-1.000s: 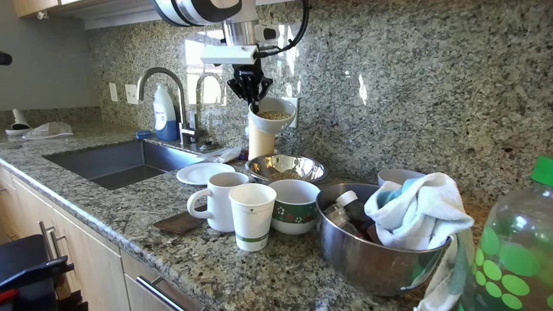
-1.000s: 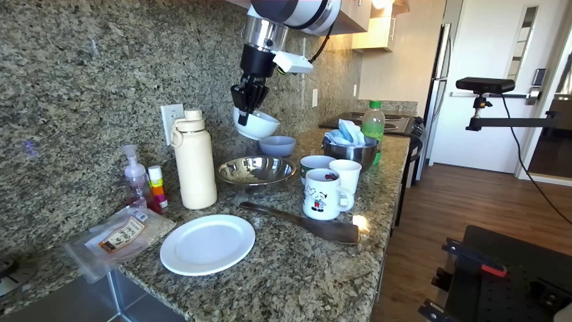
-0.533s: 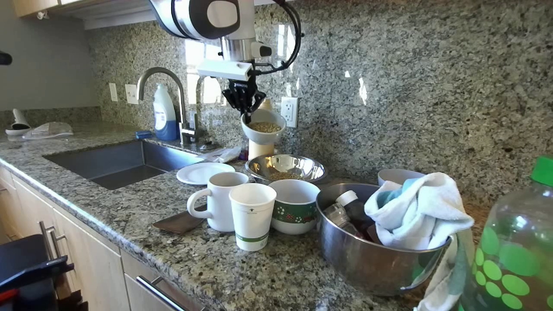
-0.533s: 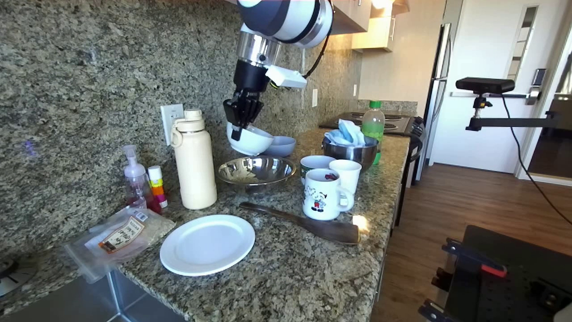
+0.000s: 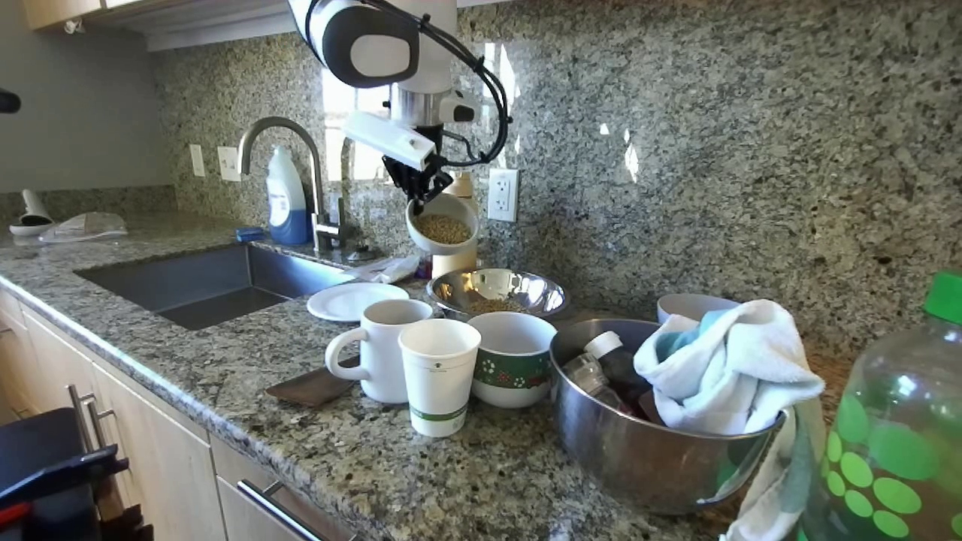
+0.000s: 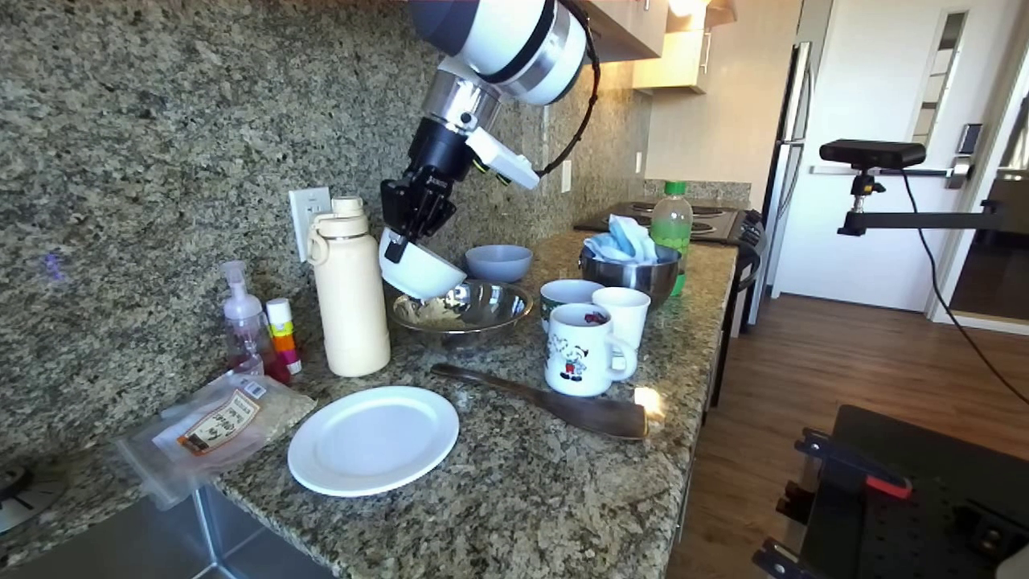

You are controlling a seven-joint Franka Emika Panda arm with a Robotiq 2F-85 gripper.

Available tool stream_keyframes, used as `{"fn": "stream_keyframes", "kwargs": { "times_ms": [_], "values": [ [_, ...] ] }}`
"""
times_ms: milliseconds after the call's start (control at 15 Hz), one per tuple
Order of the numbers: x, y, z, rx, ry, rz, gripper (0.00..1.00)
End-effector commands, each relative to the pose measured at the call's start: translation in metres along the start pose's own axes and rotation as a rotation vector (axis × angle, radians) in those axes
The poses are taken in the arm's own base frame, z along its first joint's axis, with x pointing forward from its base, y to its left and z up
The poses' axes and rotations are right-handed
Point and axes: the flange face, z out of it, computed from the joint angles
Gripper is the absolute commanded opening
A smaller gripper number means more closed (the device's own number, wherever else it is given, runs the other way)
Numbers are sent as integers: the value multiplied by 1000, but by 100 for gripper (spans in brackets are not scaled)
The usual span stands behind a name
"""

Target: Pour some contents from the white bowl into the silver dish then put the bowl on the white plate

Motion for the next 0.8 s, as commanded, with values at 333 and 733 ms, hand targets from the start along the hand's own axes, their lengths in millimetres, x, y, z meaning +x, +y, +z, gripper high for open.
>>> {"fn": "stream_keyframes", "kwargs": {
  "times_ms": [333,733],
  "values": [
    [-6,41,-2,254,145,-35,2],
    [-11,63,3,360,209,-50,2]
  ]
}}
